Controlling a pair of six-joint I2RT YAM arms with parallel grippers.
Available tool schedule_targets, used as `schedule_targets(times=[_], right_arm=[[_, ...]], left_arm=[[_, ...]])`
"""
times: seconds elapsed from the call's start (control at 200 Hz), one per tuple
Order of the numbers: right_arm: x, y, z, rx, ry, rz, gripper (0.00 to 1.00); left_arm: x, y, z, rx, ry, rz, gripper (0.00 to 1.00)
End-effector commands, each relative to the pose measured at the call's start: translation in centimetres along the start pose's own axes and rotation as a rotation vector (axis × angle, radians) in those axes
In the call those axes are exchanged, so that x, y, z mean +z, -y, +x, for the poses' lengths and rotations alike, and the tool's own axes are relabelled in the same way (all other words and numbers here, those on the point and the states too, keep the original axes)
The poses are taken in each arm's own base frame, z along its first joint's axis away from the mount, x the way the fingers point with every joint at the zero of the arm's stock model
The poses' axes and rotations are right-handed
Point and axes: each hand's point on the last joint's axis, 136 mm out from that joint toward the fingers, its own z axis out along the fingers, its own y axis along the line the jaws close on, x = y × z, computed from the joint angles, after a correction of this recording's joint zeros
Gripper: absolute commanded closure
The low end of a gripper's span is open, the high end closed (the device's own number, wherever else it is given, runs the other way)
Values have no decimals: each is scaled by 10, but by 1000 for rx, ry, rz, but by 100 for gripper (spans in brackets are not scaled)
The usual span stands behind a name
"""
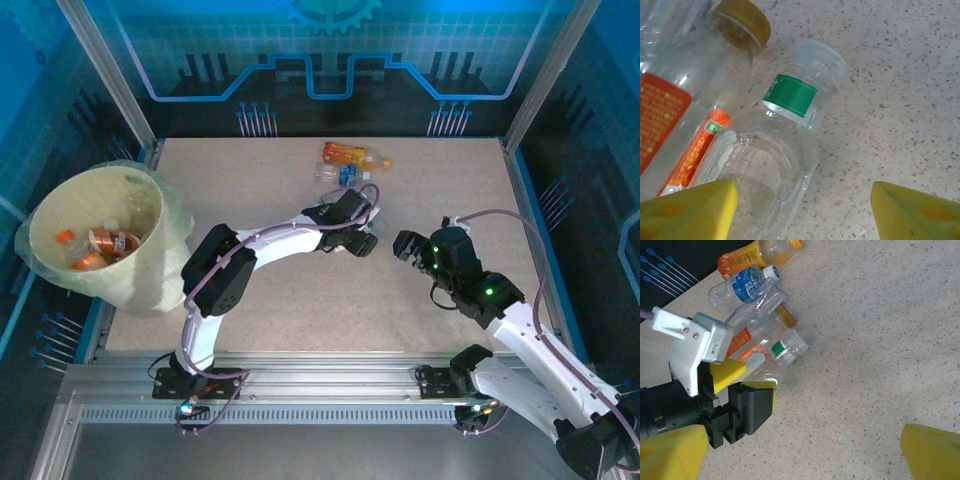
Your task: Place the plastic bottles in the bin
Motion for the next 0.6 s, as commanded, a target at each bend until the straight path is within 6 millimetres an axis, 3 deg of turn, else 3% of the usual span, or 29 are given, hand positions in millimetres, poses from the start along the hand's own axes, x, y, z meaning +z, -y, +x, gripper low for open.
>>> schedule_targets(times=[0.0,0.29,0.595], right_arm=[[3,10,0,27,11,35,1],[7,8,2,26,-10,32,0],[6,6,1,12,-16,27,0]], left_arm=[[-8,-11,42,-24,-91,-53,30],[-38,-24,89,-125,-150,-111,28],[-105,-34,75,-140,-69,-139,6]])
